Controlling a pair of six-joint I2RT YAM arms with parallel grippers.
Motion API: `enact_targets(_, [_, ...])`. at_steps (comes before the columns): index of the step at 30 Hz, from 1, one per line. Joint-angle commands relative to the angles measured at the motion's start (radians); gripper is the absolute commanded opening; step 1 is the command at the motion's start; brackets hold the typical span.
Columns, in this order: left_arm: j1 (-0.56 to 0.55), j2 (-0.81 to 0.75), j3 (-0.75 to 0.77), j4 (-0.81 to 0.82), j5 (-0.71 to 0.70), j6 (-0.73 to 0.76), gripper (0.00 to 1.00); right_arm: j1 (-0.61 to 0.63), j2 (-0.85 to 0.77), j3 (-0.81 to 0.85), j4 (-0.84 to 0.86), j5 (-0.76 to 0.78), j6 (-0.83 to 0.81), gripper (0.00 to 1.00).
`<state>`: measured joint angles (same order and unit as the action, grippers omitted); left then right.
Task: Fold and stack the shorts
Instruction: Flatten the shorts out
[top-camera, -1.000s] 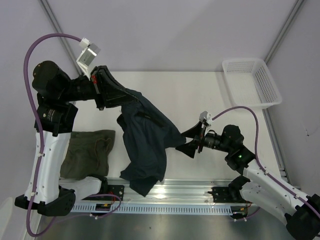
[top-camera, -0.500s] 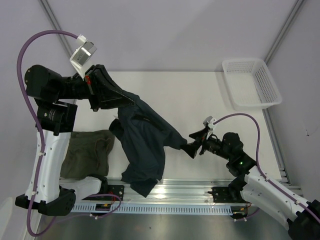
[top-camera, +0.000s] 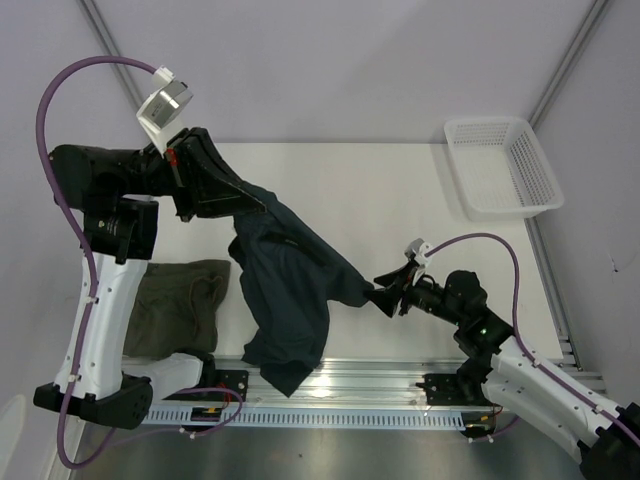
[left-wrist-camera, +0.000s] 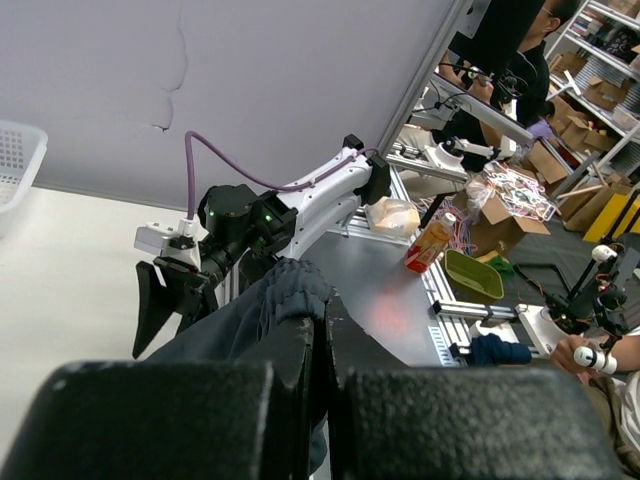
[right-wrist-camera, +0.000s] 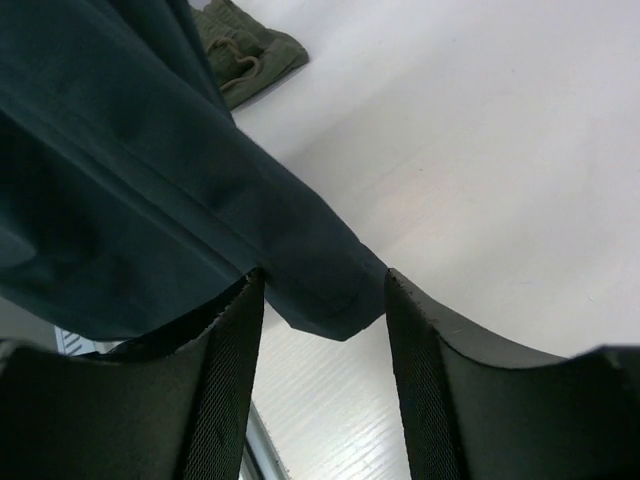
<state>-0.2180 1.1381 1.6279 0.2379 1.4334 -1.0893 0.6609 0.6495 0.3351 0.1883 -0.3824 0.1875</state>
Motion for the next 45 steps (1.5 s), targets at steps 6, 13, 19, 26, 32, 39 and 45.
enact_targets(6, [0.016,0.005,0.003,0.159,0.012,-0.13,0.01,0.031,0.042,0.004,0.031,-0.07,-0.014,0.68])
enact_targets(13, [0.026,0.012,0.001,0.198,0.012,-0.164,0.0,0.098,0.065,0.018,0.01,-0.027,-0.034,0.35])
enact_targets(19, [0.038,0.014,-0.016,0.201,0.004,-0.165,0.0,0.111,0.032,0.024,-0.021,0.055,-0.017,0.0])
enact_targets(26, [0.084,0.031,-0.02,-0.036,-0.047,0.024,0.0,0.109,0.013,0.18,-0.272,0.311,0.098,0.0])
enact_targets(32, [0.115,0.161,0.278,-0.772,-0.437,0.519,0.0,0.068,0.142,0.5,-0.532,0.444,0.13,0.0])
enact_targets(39, [0.12,0.169,0.3,-0.692,-0.593,0.494,0.0,0.049,0.191,0.896,-0.624,0.372,0.073,0.0])
enact_targets(45, [0.152,0.062,0.512,-0.888,-0.741,0.583,0.0,0.049,0.089,1.12,-0.76,0.289,0.032,0.0])
